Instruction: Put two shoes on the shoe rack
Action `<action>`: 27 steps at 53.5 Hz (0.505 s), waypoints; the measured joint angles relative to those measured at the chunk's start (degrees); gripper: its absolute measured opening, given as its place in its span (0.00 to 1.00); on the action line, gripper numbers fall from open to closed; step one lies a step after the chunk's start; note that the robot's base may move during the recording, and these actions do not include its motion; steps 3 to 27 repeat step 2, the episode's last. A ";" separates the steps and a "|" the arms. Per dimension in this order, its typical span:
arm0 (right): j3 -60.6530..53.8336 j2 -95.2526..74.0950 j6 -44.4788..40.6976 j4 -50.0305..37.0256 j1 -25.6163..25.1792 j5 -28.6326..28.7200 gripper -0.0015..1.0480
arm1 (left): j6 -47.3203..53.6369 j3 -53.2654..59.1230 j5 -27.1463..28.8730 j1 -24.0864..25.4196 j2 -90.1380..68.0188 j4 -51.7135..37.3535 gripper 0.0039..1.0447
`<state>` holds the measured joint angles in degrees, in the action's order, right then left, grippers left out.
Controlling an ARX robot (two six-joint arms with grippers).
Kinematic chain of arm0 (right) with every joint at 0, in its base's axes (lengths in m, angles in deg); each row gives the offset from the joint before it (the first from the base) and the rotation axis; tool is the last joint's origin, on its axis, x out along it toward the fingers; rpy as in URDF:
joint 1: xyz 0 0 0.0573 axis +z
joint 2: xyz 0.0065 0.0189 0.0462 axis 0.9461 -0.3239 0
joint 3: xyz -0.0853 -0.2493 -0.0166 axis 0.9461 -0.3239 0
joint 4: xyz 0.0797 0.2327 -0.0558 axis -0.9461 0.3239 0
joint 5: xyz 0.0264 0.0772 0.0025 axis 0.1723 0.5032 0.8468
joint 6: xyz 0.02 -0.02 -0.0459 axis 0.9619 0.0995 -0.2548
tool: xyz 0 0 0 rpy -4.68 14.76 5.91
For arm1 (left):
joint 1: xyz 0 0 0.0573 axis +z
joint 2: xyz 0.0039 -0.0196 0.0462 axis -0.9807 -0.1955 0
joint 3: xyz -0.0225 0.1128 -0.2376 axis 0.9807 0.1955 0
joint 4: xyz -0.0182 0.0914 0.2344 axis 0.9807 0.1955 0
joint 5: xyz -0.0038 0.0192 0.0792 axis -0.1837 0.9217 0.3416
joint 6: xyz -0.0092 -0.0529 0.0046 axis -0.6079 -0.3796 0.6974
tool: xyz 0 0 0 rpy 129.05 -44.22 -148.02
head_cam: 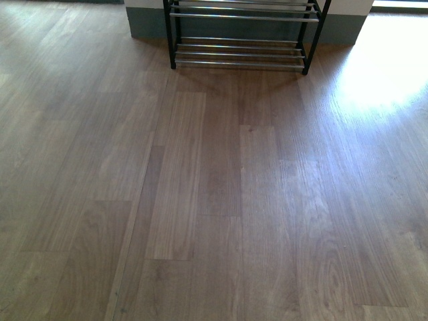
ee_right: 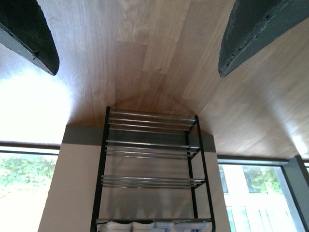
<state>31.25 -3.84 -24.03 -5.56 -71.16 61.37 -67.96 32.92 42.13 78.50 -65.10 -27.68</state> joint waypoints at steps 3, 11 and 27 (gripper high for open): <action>0.00 0.00 0.00 0.00 0.00 0.00 0.91 | 0.00 0.00 0.00 0.00 0.00 0.00 0.91; 0.00 0.00 0.00 0.00 0.00 0.00 0.91 | 0.00 0.00 0.00 0.00 0.00 0.00 0.91; 0.00 0.00 0.00 0.00 0.00 0.00 0.91 | 0.00 0.00 0.00 0.00 0.00 0.00 0.91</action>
